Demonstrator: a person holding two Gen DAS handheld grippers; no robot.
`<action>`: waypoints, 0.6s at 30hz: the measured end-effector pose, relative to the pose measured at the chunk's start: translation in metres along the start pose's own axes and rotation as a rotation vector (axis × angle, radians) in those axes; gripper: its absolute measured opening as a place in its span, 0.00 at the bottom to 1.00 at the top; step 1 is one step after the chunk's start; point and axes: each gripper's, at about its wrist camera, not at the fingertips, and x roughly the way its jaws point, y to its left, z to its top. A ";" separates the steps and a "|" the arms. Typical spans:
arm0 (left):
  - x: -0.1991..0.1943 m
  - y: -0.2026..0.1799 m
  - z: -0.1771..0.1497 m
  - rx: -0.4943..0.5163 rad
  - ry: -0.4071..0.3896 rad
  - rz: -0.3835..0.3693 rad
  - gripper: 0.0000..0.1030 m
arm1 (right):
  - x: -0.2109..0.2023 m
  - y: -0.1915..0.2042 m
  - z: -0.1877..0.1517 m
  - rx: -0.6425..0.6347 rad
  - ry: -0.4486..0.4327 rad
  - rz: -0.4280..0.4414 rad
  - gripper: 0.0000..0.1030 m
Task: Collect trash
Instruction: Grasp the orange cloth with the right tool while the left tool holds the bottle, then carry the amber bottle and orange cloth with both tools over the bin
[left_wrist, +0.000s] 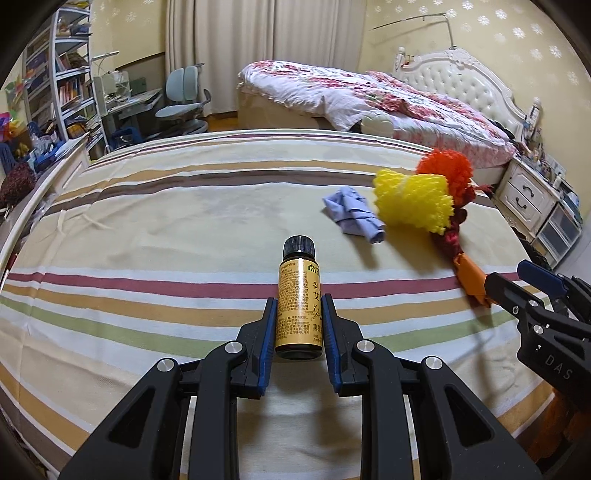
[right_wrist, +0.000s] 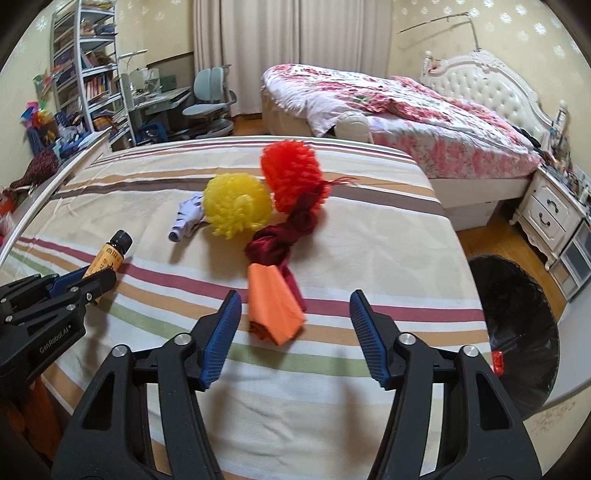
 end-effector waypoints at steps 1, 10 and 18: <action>0.001 0.002 0.000 -0.004 0.002 0.001 0.24 | 0.001 0.003 -0.001 -0.008 0.007 0.004 0.50; 0.002 0.005 -0.001 -0.013 0.002 -0.010 0.24 | 0.010 0.015 -0.004 -0.039 0.049 0.011 0.19; 0.000 0.007 -0.001 -0.021 -0.004 -0.017 0.24 | -0.002 0.007 -0.002 -0.015 0.023 0.004 0.17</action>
